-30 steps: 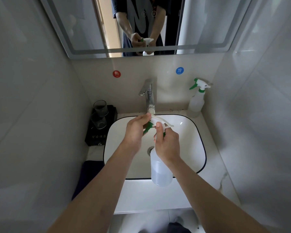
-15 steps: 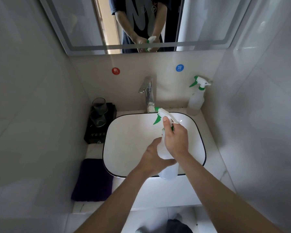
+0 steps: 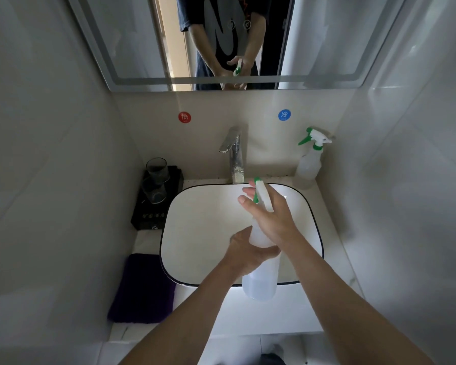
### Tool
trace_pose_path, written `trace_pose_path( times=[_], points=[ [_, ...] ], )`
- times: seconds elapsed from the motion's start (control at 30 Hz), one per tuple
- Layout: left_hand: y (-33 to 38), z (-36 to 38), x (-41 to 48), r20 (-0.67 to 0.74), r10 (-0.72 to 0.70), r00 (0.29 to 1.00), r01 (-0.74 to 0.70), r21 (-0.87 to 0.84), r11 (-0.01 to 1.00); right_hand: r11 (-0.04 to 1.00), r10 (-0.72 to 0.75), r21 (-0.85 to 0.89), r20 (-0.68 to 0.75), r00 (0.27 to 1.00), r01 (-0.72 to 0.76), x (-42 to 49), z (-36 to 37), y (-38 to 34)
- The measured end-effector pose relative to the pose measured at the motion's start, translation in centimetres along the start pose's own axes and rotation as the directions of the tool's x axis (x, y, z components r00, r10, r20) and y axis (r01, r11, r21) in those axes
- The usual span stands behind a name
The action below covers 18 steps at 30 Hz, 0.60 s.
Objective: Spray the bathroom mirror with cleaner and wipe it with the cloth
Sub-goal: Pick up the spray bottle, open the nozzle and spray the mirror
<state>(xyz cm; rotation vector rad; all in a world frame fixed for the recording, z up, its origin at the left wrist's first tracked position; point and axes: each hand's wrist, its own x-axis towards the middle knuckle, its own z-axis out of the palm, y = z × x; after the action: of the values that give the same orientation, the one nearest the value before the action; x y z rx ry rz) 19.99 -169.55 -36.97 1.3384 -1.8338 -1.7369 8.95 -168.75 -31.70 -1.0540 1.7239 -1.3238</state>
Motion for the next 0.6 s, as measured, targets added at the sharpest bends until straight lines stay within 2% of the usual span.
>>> trace_pose_path(
  times=[0.17,0.4,0.6],
  points=[
    [-0.2,-0.1,0.0,-0.014,0.019,1.0,-0.019,-0.033,0.999,0.998,-0.047,-0.043,-0.217,0.975,0.038,0.3,1.8,0.6],
    [0.0,-0.2,-0.2,-0.024,0.032,0.999,-0.033,-0.03,0.999,0.994,0.022,-0.097,-0.247,0.969,-0.047,1.2,2.2,0.5],
    [0.3,-0.4,-0.2,-0.019,0.034,0.999,-0.035,-0.003,0.999,0.996,0.074,-0.025,-0.261,0.962,-0.084,1.2,2.7,0.6]
  ],
)
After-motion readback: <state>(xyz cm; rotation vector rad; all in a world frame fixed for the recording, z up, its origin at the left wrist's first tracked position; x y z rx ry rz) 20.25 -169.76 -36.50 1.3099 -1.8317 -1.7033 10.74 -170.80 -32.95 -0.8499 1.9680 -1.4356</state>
